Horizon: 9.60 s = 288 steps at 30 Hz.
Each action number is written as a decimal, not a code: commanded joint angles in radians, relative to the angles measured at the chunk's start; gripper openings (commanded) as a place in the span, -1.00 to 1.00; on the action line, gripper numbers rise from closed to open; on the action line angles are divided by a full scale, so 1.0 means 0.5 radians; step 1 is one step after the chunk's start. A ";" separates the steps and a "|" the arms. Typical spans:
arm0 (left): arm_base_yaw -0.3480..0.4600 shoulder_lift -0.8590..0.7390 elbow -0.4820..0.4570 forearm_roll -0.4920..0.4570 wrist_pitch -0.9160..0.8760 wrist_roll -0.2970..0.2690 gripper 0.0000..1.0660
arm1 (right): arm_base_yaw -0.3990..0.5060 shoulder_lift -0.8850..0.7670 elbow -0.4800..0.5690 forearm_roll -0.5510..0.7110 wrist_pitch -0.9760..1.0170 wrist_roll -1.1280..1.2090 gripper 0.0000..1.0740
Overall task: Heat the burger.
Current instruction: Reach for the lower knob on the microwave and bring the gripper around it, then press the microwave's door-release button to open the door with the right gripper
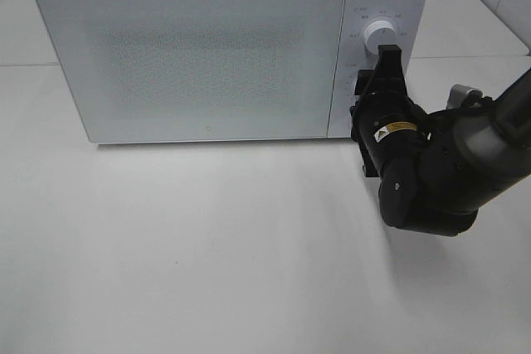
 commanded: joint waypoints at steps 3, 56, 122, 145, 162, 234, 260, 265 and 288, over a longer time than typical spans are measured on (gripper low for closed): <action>0.004 -0.028 0.000 0.000 -0.032 -0.002 0.83 | 0.012 -0.010 -0.070 -0.290 -0.418 -0.036 -0.91; 0.004 -0.028 0.000 0.000 -0.032 -0.002 0.84 | 0.018 -0.206 0.308 -0.624 -0.420 -0.032 0.42; 0.004 -0.028 0.000 0.000 -0.032 -0.002 0.84 | -0.428 -2.212 0.148 -1.344 3.828 -2.796 0.42; 0.004 -0.028 0.000 0.000 -0.032 -0.002 0.84 | -0.598 -3.644 0.356 -1.470 4.340 -2.654 0.55; 0.004 -0.028 0.000 0.000 -0.032 0.000 0.84 | -0.952 -4.264 0.504 -1.438 4.370 -2.592 0.45; 0.004 -0.028 0.000 0.000 -0.032 -0.002 0.84 | -1.006 -2.590 0.596 -1.550 2.314 -2.418 0.41; 0.004 -0.028 0.000 0.000 -0.032 -0.002 0.84 | -1.006 -1.872 0.916 -1.716 1.248 -1.574 0.55; 0.004 -0.028 0.000 0.000 -0.032 -0.002 0.84 | -1.006 -1.660 0.916 -1.806 1.098 -1.026 0.34; 0.004 -0.028 0.000 0.000 -0.032 -0.002 0.84 | -0.642 -0.664 0.904 -1.556 0.158 0.030 -1.00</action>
